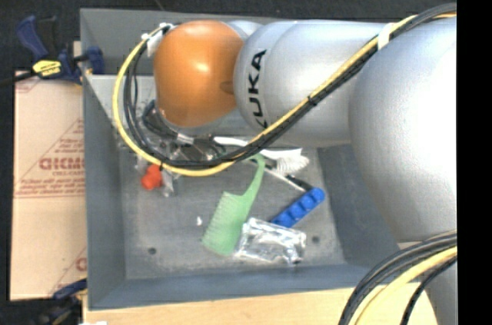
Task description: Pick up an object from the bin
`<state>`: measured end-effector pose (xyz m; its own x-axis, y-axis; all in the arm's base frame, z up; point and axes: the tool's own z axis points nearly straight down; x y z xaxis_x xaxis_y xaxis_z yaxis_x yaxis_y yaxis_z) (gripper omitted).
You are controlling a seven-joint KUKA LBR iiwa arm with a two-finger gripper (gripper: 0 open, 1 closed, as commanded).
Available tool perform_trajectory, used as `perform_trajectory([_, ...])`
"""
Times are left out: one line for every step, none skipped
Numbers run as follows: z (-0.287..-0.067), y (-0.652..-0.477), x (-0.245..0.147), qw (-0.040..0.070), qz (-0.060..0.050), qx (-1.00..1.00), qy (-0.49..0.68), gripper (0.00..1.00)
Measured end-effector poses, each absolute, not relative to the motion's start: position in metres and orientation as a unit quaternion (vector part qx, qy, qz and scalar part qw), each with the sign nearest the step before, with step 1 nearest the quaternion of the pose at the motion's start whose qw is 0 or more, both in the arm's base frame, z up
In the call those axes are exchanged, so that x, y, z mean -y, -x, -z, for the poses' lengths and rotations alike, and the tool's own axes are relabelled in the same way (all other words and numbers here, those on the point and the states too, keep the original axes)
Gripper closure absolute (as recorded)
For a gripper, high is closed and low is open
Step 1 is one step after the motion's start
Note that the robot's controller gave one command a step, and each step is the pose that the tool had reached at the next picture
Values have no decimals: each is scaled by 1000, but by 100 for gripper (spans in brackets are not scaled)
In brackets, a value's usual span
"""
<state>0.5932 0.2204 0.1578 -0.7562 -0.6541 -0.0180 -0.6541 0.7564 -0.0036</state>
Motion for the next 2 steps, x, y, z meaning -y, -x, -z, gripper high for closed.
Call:
perform_trajectory([-180,-594,-220,10,-2,-938,347,100])
perform_trajectory([-198,-594,-220,10,-2,-938,347,100])
